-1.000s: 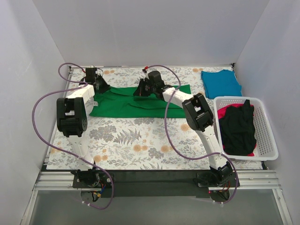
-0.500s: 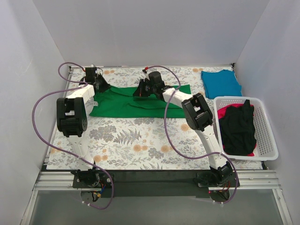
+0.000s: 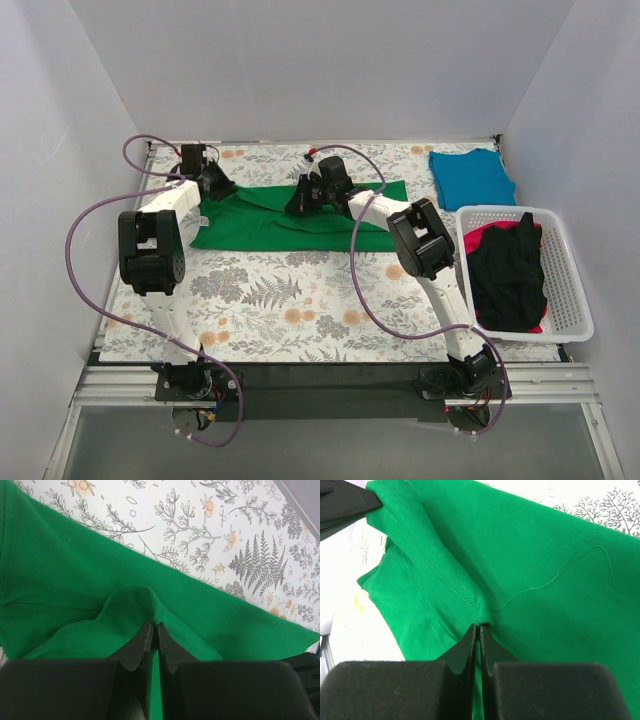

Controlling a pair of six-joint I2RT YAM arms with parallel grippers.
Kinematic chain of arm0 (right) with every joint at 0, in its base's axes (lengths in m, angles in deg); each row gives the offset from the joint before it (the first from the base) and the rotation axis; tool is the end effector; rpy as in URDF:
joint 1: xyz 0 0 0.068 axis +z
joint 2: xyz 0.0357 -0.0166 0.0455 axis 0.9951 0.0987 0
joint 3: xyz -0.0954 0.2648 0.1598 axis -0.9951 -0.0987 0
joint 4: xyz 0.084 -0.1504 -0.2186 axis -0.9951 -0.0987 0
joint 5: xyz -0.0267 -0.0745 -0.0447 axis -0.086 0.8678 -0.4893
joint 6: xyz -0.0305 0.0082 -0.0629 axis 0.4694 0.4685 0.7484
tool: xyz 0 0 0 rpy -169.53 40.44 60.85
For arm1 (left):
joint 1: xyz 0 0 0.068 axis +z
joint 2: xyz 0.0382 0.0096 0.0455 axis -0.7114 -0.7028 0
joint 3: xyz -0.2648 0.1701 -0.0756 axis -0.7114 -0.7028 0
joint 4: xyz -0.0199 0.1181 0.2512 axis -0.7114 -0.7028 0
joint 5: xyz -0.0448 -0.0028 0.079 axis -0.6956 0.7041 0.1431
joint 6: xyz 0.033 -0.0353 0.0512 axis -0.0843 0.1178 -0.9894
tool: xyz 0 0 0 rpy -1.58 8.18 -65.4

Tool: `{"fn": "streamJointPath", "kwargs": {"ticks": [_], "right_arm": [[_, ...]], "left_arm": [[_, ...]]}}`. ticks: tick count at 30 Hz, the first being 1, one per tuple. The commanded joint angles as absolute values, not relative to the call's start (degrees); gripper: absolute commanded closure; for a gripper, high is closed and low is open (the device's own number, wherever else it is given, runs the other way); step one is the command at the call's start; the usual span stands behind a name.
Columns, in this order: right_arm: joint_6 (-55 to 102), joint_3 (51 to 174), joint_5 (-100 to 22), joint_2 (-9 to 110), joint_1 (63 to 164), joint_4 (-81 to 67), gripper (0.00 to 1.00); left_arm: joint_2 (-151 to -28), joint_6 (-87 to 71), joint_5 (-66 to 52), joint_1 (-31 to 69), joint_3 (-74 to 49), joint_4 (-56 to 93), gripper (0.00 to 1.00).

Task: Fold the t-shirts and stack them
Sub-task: Fold the tshirt

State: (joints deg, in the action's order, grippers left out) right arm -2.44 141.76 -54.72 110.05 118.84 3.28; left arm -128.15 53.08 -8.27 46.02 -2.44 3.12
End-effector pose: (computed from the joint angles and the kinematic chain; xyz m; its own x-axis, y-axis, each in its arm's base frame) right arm 0.5036 0.3743 0.1572 -0.7442 0.0907 -0.6617 -0.4933 0.5933 0.6361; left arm 0.4962 -0.0037 0.2191 -0.3102 -0.9463 -0.0913 -0.6533 0.2819 -0.7027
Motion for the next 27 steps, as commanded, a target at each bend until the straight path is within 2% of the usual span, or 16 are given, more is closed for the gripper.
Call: {"fn": "streamJointPath", "kwargs": {"ticks": [1,17,24,25,27], "right_arm": [[-1.0,141.3,-56.6,106.4,118.3,5.4,0.93],[0.6,140.4,-59.4,106.3,118.2,5.3,0.91],[1.4,138.9,-59.0,104.4,117.8,4.9,0.8],[1.8,138.0,-58.7,102.7,117.5,4.6,0.77],[3.9,137.2,-58.0,101.1,117.3,3.2,0.75]], "left_arm": [[-122.8,53.8,-7.0,46.1,-3.4,1.2,1.0],[-123.8,54.2,-1.4,46.1,-7.3,-1.7,1.0],[-125.6,55.0,-1.4,46.1,-7.3,-1.6,1.0],[-125.2,55.1,-1.2,46.1,-7.2,-1.6,0.98],[-124.4,55.1,-0.7,46.1,-6.7,-1.7,0.86]]}}
